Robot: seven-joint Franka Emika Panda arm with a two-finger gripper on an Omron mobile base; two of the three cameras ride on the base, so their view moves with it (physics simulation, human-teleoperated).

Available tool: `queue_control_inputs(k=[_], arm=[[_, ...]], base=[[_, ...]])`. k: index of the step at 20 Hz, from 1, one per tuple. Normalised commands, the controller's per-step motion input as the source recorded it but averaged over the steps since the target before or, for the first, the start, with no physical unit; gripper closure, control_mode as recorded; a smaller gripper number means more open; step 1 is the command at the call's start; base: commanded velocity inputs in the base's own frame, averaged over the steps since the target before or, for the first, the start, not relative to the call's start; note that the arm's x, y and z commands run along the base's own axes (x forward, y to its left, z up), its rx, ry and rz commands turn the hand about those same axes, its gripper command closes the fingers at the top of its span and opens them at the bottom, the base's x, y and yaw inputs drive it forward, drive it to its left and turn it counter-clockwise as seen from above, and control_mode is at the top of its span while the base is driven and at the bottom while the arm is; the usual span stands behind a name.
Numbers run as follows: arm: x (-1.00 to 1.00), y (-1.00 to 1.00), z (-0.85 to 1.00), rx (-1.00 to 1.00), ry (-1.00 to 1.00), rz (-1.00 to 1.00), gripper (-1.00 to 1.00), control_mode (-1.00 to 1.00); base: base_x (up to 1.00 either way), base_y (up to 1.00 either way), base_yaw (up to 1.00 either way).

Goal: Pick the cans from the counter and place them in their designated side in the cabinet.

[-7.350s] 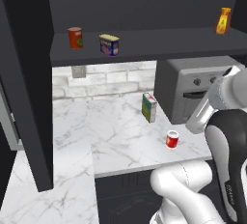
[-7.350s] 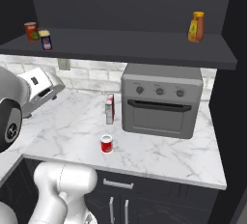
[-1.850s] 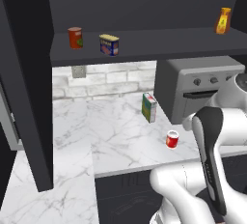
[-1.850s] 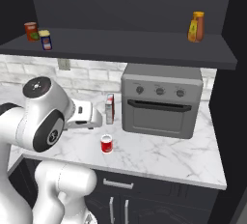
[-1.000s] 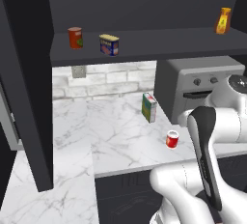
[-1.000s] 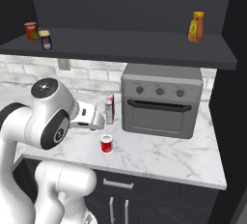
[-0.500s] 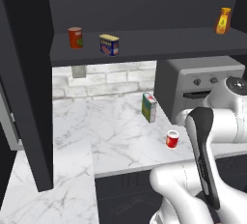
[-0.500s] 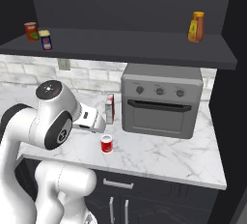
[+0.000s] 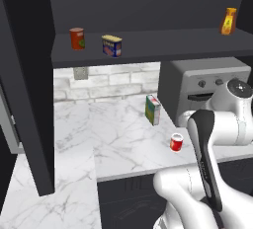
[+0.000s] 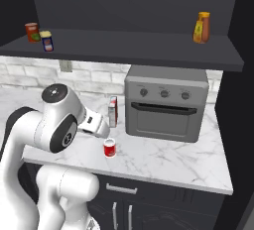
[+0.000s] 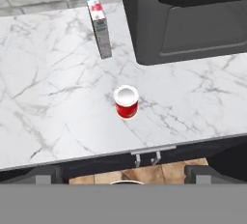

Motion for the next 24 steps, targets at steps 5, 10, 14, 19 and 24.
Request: queue_control_inputs(k=[5,10,14,19,24], arm=[[0.11,0.00,-0.10,0.06,0.00,-0.04,-1.00,-1.00],[0.10,0.00,-0.14,0.04,0.00,-0.05,-1.00,-1.00],[0.13,0.00,-0.14,0.02,0.00,-0.05,-1.00,-1.00],[0.14,0.00,-0.10,0.03,0.00,-0.05,-1.00,-1.00],[0.15,0.00,-0.08,0.03,0.00,-0.04,-1.00,-1.00]], base=[[0.00,0.00,0.00],[0.00,0.00,0.00],[0.00,0.00,0.00],[0.00,0.00,0.00],[0.00,0.00,0.00]])
